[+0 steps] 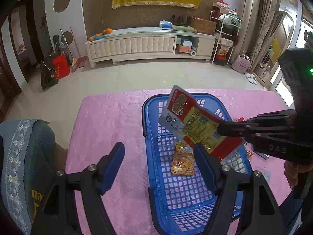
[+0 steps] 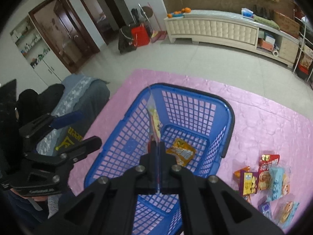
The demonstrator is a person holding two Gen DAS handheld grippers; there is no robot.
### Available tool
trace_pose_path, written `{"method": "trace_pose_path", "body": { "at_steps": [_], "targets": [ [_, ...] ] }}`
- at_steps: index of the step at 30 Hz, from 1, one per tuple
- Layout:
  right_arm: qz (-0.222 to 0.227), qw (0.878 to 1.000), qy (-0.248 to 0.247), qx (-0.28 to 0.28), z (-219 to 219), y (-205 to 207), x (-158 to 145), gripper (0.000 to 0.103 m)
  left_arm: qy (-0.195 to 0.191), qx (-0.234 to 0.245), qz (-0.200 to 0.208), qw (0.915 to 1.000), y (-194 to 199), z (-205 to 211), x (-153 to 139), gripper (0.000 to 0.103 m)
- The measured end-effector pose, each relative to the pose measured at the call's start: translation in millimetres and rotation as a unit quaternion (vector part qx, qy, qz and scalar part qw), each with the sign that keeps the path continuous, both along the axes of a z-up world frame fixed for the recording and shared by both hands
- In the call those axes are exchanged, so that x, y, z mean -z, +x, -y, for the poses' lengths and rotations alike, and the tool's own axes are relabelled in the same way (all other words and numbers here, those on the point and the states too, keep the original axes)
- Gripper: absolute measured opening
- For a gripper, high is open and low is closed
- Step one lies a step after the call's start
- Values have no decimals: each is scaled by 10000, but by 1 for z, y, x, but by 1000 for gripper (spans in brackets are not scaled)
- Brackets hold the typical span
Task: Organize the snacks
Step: 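Lower the red spicy-strip pack into the blue basket and open the right gripper, then move both grippers back over the remaining snacks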
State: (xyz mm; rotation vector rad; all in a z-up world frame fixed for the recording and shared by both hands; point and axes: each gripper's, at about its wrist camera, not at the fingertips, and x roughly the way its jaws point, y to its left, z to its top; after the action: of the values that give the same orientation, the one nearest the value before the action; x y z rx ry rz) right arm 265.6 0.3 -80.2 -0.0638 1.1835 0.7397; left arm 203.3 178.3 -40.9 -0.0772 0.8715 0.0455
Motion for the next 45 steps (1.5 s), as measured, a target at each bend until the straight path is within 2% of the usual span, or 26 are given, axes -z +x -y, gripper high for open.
{"method": "trace_pose_path", "body": {
  "at_steps": [2, 8, 12, 14, 15, 16, 18, 21, 32, 34, 41, 45],
  "targets": [
    [-194, 9998, -49, -57, -2, 6, 9, 3, -12, -5, -22, 10000, 1, -1, 4, 71],
    [-97, 9992, -344, -175, -8, 12, 22, 3, 36, 13, -143, 9999, 7, 2, 12, 71],
    [142, 9967, -752, -253, -16, 17, 29, 3, 26, 14, -183, 9998, 8, 5, 16, 71],
    [455, 9933, -1048, -185, -18, 17, 29, 10, 53, 17, -195, 9998, 8, 7, 16, 71],
    [622, 9911, -1172, -110, -17, 17, 27, 27, 65, 19, -200, 9998, 7, 8, 16, 71],
    [750, 9893, -1249, -59, -16, 17, 24, 57, 85, 22, -204, 9998, 6, 9, 16, 71],
    [1143, 9849, -1300, 74, -12, 13, 13, 89, 98, 18, -206, 9997, 5, 10, 15, 71],
    [1319, 9844, -1139, 253, -2, 7, -3, 90, 90, 16, -177, 9998, 1, 12, 11, 71],
    [1138, 9886, -816, 552, 39, -23, -36, 90, 97, 122, 125, 9998, -28, 36, -21, 71],
    [1164, 9882, -766, 634, 50, -29, -42, 90, 120, 159, 181, 9996, -35, 45, -28, 74],
    [1451, 9831, -717, 854, 82, -60, -72, 90, 194, 256, 440, 9985, -55, 77, -50, 75],
    [1636, 9792, -779, 912, 97, -76, -87, 92, 84, 380, 482, 9981, -60, 93, -55, 75]
  ]
}}
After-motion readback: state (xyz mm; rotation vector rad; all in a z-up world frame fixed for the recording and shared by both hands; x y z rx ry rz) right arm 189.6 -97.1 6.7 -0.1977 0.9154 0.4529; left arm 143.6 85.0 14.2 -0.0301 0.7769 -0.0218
